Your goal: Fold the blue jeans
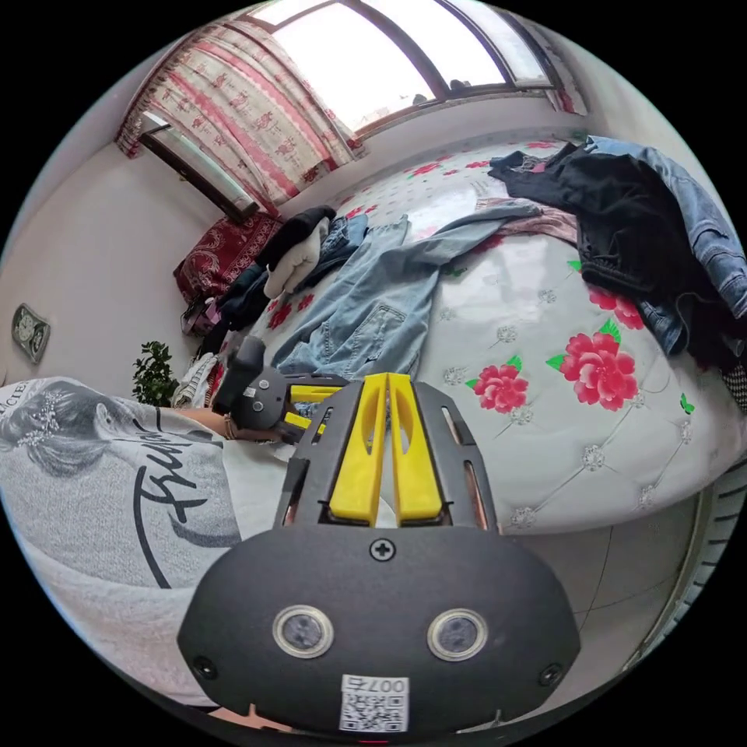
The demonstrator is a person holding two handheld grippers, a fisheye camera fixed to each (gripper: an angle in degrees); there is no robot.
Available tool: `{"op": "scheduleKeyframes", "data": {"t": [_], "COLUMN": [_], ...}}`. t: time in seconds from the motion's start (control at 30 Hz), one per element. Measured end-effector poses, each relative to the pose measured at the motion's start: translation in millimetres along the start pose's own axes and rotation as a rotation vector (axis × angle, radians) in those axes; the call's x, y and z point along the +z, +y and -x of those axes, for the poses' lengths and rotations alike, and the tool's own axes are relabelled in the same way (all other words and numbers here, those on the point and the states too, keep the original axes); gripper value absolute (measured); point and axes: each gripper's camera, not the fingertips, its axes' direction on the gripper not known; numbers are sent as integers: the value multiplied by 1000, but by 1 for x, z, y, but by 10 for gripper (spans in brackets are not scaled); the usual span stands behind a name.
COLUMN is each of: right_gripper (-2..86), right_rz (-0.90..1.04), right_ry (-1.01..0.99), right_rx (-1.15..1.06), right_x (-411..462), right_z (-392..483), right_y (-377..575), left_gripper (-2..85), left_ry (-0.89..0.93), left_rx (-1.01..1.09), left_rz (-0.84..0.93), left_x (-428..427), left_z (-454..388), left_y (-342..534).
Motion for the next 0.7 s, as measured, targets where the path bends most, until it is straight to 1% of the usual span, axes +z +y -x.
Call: {"op": "scheduleKeyframes", "data": {"t": [0.07,0.1,0.13,0.23,0.3,0.33,0.37,0.4,0.43,0.5,0.53,0.6,0.63,0.7], "right_gripper": [-1,-1,-1,1,3,5,7,11,17,26,31,39,44,54], "right_rz": [-10,-24,-37,-42,-54,-63,-67,-76,-88,-109,-118,-117,-109,-93], "right_ry": [-6,-7,-10,-40,-63,-72,-75,-77,-77,-88,-104,-124,-146,-220], "right_rx": [30,39,46,67,70,61,57,47,41,47,62,95,126,188], "right_x": [-9,-15,-20,-30,-37,-41,-43,-45,-46,-45,-41,-33,-25,-12], "right_z": [-12,-20,-29,-54,-68,-76,-80,-89,-97,-111,-122,-138,-150,-170], "right_y": [7,11,15,15,9,4,1,-6,-14,-27,-37,-52,-63,-77], "left_gripper": [132,129,124,92,65,63,60,58,57,54,53,52,52,52], "left_ry": [5,69,86,185,304,341,393,419,428,415,399,297,266,136], "left_rx": [65,12,-28,-155,-323,-365,-445,-522,-562,-746,-796,-937,-958,-1020], "left_rz": [-50,-27,-25,-103,-251,-303,-409,-518,-571,-768,-821,-1005,-1041,-1133], "left_x": [-2,0,-1,-15,-43,-53,-74,-96,-106,-148,-159,-196,-204,-229], "left_z": [0,9,14,28,39,41,42,39,36,14,7,-34,-45,-89], "left_y": [-4,-6,-5,24,75,91,128,169,191,277,298,368,381,417]}}
